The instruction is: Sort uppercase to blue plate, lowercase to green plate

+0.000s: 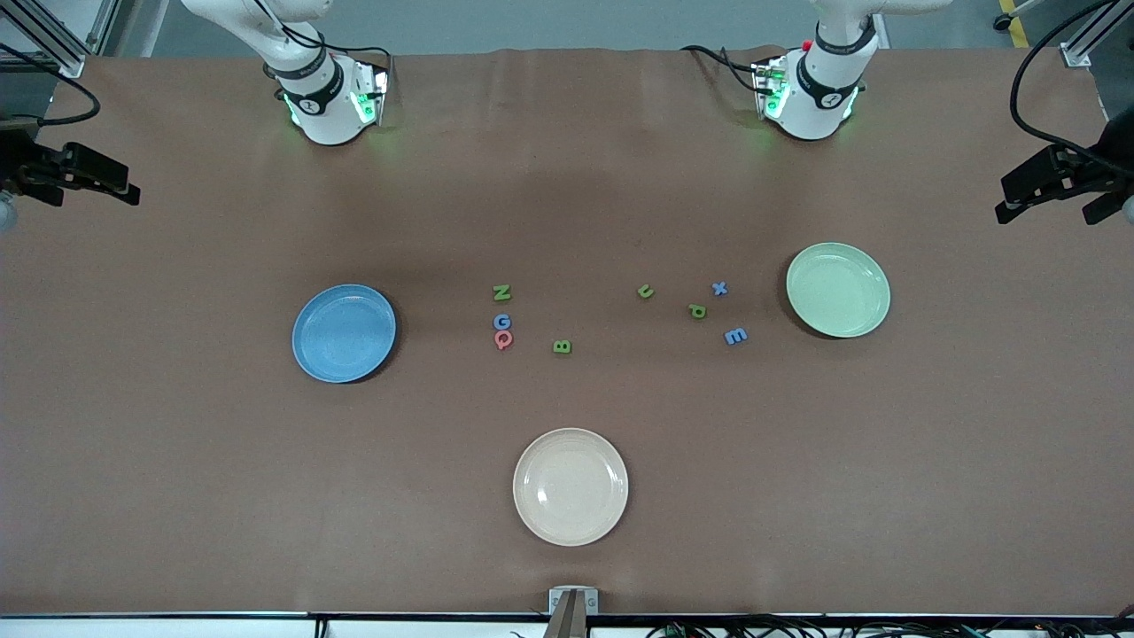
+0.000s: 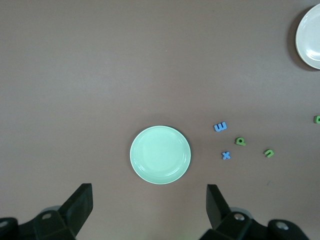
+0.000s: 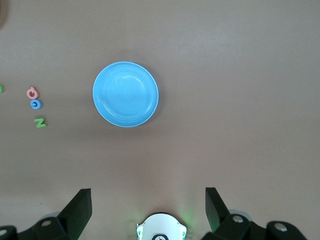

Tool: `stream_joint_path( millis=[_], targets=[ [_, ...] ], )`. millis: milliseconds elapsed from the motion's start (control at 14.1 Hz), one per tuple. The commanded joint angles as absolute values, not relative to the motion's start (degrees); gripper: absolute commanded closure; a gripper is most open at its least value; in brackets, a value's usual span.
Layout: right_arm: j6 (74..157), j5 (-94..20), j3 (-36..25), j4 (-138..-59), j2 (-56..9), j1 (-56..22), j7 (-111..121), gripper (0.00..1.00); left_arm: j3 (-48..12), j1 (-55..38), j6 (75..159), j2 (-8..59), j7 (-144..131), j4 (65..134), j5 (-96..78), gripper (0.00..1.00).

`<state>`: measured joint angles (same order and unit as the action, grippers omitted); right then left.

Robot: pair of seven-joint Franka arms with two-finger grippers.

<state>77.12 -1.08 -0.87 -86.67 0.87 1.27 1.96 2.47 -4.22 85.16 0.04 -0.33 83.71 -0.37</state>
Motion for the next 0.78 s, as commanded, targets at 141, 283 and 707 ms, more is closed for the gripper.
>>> stream_joint_path(
  millis=[141,283,707],
  targets=[
    [77.6,-0.3,-0.9,-87.9,2.1,1.4,2.0,0.00,2.3,-4.0,85.1,-0.9,0.1,83.9,-1.0,0.00],
    [78.3,-0.7,-1.1,-89.2,2.9,2.1,2.1,0.00,2.3,-4.0,85.0,-0.9,0.1,83.9,-1.0,0.00],
    [80.9,-0.8,-1.1,-90.5,4.0,2.1,2.3,0.00,2.4,-4.0,83.7,0.1,-0.4,84.4,-1.0,0.00]
  ],
)
